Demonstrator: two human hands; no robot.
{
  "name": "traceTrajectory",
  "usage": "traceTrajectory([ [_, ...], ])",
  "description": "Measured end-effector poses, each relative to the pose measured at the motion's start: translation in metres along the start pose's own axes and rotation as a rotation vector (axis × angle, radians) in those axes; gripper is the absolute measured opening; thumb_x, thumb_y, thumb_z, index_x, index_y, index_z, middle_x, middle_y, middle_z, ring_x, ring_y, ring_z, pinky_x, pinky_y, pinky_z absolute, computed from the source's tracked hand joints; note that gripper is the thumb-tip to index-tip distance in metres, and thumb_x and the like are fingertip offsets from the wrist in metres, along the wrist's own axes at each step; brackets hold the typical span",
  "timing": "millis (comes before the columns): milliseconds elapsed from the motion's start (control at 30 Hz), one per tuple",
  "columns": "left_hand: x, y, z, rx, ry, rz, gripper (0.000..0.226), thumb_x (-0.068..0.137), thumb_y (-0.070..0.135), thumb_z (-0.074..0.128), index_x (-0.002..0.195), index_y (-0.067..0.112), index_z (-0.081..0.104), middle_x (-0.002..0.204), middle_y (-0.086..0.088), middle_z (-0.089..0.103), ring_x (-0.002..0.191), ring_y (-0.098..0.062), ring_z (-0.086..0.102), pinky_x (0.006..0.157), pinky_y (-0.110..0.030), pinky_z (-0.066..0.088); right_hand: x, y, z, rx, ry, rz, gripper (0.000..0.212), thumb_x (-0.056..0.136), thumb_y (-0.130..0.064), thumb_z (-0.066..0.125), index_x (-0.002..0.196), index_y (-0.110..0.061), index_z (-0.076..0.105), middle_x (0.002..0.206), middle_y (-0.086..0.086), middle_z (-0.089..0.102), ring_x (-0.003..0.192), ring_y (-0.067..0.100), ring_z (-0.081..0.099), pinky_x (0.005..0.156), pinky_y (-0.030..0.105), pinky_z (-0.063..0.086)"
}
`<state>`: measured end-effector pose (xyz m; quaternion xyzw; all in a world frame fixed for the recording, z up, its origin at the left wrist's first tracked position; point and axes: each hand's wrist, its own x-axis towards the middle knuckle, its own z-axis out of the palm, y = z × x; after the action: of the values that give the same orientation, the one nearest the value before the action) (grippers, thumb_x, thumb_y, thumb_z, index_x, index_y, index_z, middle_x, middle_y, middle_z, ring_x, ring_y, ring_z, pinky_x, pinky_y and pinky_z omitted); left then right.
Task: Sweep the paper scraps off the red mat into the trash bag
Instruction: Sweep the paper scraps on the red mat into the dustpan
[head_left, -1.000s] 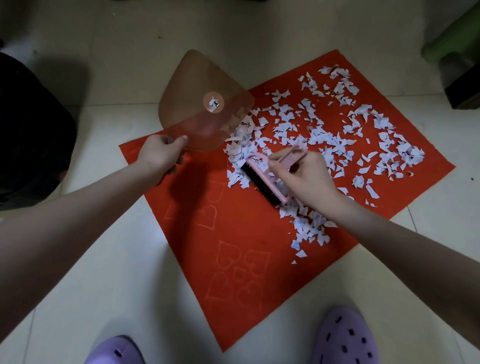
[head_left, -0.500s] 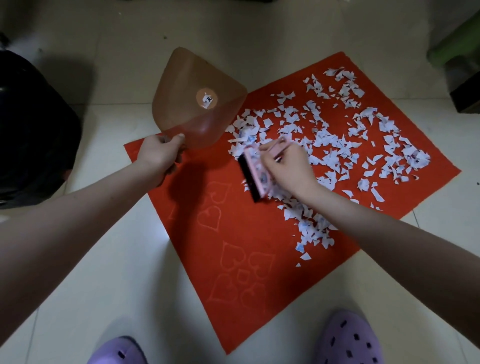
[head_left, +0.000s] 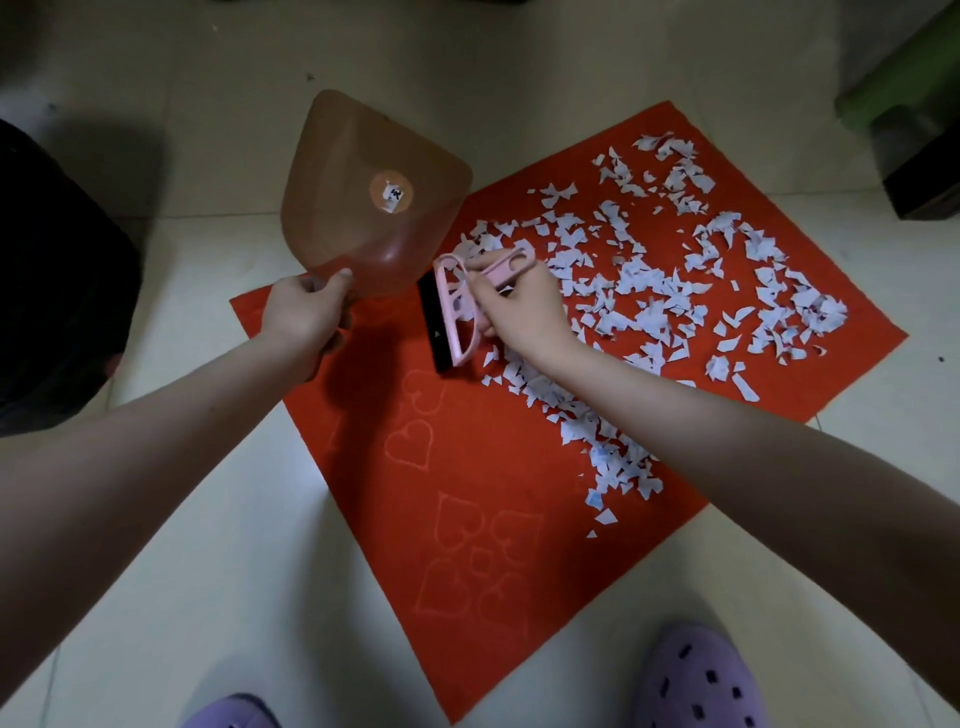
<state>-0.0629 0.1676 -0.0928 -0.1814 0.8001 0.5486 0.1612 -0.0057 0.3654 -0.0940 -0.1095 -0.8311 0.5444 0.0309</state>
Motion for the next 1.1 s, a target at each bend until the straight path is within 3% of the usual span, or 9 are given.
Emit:
traceTrajectory([
  [100,-0.002,0.002,0.000,-0.003,-0.001,-0.011,0.030,0.096,0.032,0.053,0.073,0.011,0.054,0.060,-0.007,0.049,0.026,-0.009,0.037,0.043,-0.026,0.031,0.004,0.004,-0.004,-0.075,-0.017,0.028,0.015,0.093,-0.011,0.055,0.090,-0.022,0.065,0.064,-0.004,0.064,0.056,0.019,0.064,0.052,0.036,0.054],
  [200,-0.003,0.004,0.000,-0.002,-0.006,-0.005,0.031,0.096,0.031,0.053,0.072,0.011,0.055,0.060,-0.007,0.049,0.026,-0.008,0.037,0.044,-0.027,0.031,0.003,0.009,-0.027,-0.133,0.077,0.064,0.015,0.094,-0.010,0.053,0.089,-0.019,0.064,0.069,-0.004,0.063,0.052,0.008,0.060,0.044,0.022,0.048],
  [400,-0.002,0.005,-0.001,0.015,-0.006,-0.011,0.031,0.096,0.032,0.052,0.073,0.012,0.056,0.061,-0.006,0.051,0.026,-0.007,0.038,0.042,-0.024,0.033,0.006,0.001,-0.058,0.002,0.267,0.037,0.014,0.091,-0.009,0.054,0.090,-0.007,0.069,0.074,0.011,0.068,0.062,0.024,0.068,0.053,0.041,0.057],
  [533,-0.001,0.007,-0.001,-0.007,0.002,-0.023,0.032,0.096,0.033,0.052,0.073,0.013,0.055,0.062,-0.005,0.051,0.027,-0.007,0.039,0.040,-0.023,0.032,0.025,-0.004,-0.030,0.068,0.223,0.029,0.010,0.092,-0.006,0.055,0.093,-0.007,0.065,0.073,-0.003,0.065,0.057,0.003,0.065,0.053,0.022,0.055],
  [600,0.000,0.008,0.000,-0.013,0.014,-0.031,0.032,0.096,0.034,0.052,0.072,0.013,0.054,0.061,-0.005,0.050,0.027,-0.009,0.039,0.035,-0.016,0.029,0.037,-0.003,-0.015,0.088,0.214,0.037,0.010,0.091,-0.007,0.056,0.091,-0.010,0.066,0.071,-0.001,0.066,0.058,0.006,0.066,0.056,0.028,0.057],
  [700,-0.001,0.010,0.003,-0.023,0.027,-0.040,0.035,0.096,0.035,0.050,0.069,0.012,0.050,0.061,-0.006,0.049,0.036,-0.015,0.041,0.031,-0.009,0.024,0.055,-0.001,0.004,0.087,0.219,0.061,0.012,0.089,-0.011,0.058,0.082,-0.015,0.067,0.070,0.009,0.070,0.062,0.023,0.070,0.060,0.050,0.058],
  [900,-0.001,0.011,0.009,-0.015,0.001,-0.056,0.036,0.096,0.035,0.050,0.068,0.014,0.049,0.060,-0.004,0.049,0.031,-0.012,0.040,0.032,-0.008,0.023,0.069,0.008,-0.001,0.057,0.214,0.167,0.020,0.091,-0.012,0.058,0.079,0.001,0.067,0.065,0.017,0.068,0.060,0.032,0.068,0.060,0.051,0.057],
  [1000,-0.003,0.013,0.012,-0.027,0.002,-0.049,0.034,0.097,0.032,0.050,0.068,0.014,0.049,0.061,-0.005,0.048,0.023,-0.007,0.036,0.030,-0.007,0.022,0.060,0.014,-0.026,-0.005,0.283,0.177,0.020,0.093,-0.011,0.057,0.074,-0.015,0.063,0.064,0.004,0.065,0.056,0.021,0.067,0.056,0.037,0.058],
  [1100,-0.004,0.013,0.012,-0.014,0.003,-0.052,0.034,0.097,0.032,0.050,0.068,0.014,0.050,0.062,-0.005,0.048,0.027,-0.009,0.039,0.029,-0.007,0.021,0.043,0.015,-0.055,-0.002,0.371,0.125,0.012,0.093,-0.009,0.054,0.090,-0.008,0.066,0.067,0.000,0.064,0.053,0.013,0.066,0.050,0.026,0.055],
])
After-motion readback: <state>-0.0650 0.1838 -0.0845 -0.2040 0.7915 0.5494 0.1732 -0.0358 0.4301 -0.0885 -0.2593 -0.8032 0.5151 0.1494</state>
